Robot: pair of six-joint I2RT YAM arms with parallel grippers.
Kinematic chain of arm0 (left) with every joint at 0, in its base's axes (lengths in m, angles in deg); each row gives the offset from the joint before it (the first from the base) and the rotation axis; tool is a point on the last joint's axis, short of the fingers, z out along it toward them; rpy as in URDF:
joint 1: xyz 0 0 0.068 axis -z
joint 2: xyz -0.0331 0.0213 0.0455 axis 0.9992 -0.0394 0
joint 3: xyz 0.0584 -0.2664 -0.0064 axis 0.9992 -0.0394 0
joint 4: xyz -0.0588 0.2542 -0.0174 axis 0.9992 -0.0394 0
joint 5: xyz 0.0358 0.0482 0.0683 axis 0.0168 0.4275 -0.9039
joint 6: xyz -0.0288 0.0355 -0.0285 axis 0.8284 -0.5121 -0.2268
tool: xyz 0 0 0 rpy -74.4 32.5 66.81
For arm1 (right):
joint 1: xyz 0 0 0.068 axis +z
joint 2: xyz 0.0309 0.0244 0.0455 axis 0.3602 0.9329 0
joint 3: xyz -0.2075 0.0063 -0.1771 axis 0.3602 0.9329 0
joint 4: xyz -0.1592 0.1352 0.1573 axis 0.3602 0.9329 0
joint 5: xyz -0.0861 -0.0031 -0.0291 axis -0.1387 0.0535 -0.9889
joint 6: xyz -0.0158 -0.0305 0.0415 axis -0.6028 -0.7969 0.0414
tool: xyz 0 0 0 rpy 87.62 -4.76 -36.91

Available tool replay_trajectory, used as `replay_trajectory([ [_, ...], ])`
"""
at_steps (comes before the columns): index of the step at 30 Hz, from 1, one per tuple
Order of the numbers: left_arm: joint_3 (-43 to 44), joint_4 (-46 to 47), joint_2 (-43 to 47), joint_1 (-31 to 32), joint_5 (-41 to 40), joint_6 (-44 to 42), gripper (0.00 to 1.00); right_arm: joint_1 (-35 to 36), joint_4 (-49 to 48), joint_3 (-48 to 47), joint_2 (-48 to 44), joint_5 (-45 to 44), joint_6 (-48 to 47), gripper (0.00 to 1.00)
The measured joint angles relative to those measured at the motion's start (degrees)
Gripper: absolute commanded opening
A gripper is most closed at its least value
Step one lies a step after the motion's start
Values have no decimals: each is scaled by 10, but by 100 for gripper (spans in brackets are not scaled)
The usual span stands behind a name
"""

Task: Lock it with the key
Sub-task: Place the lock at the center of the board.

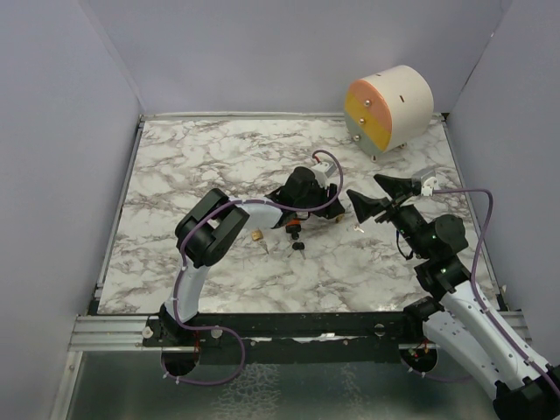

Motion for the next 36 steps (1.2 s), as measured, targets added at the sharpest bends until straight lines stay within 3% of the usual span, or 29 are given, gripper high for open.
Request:
replay_trajectory([
  [5, 0, -12, 0, 3, 0, 0, 42, 0, -1, 1, 3, 1, 0, 85],
  [24, 14, -26, -15, 22, -10, 0, 41, 0, -2, 5, 4, 2, 0, 85],
  [31, 14, -45, -17, 22, -28, -1, 32, 0, -2, 6, 2, 2, 0, 85],
  [36, 16, -48, -23, 22, -29, 1, 20, 0, -2, 7, 2, 2, 0, 85],
])
